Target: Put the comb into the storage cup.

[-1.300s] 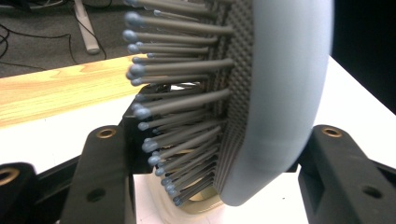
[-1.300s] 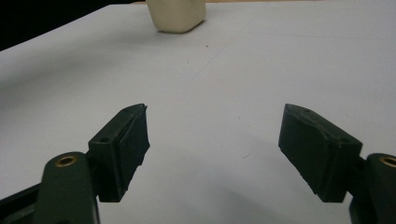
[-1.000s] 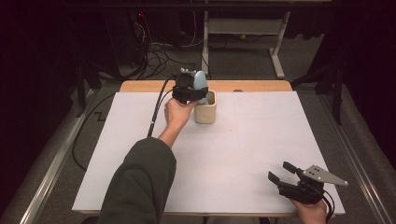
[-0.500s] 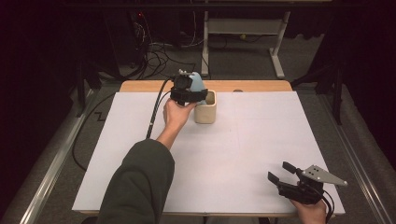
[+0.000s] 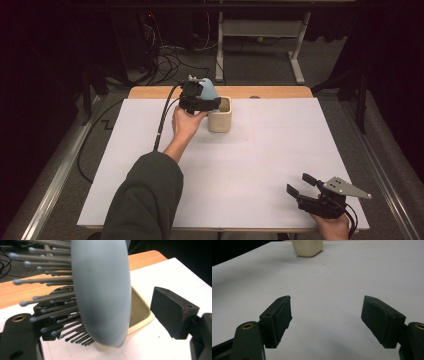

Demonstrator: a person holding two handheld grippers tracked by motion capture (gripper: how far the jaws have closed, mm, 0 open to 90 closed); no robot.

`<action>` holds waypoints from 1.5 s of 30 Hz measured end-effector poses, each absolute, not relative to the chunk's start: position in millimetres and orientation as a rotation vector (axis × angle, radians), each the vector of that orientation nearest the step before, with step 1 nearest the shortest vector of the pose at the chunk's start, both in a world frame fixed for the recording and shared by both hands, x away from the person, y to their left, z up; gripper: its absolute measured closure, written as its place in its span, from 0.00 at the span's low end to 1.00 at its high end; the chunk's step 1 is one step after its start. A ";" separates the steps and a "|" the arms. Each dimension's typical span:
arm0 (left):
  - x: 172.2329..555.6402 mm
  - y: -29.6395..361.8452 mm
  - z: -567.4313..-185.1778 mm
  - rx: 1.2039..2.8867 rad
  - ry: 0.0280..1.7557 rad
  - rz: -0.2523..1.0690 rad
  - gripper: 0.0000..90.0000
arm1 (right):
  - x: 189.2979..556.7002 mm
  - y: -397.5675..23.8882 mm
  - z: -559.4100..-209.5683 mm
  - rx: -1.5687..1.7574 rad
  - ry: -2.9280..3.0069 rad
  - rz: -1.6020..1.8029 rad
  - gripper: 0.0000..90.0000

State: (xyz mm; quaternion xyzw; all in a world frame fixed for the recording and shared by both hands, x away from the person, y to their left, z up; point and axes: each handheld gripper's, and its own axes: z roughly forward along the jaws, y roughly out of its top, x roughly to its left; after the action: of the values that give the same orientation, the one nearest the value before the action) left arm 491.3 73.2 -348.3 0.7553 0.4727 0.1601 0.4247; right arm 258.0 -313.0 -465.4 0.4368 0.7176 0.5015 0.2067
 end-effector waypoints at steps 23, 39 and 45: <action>482.7 91.3 -348.2 1.924 1.176 0.421 0.23 | 258.1 -312.9 -465.5 1.222 1.995 1.396 0.28; 474.0 94.9 -342.8 1.934 1.138 0.431 0.25 | 257.9 -313.2 -465.3 1.215 1.990 1.394 0.28; 470.7 96.9 -343.9 1.931 1.129 0.432 0.26 | 257.9 -312.9 -465.3 1.216 1.992 1.394 0.28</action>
State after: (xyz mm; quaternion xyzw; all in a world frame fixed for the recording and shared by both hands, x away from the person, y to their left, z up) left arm 470.7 96.9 -343.9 0.7699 0.4502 0.1723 0.4181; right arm 257.9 -312.9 -465.3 0.4372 0.7165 0.5014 0.2100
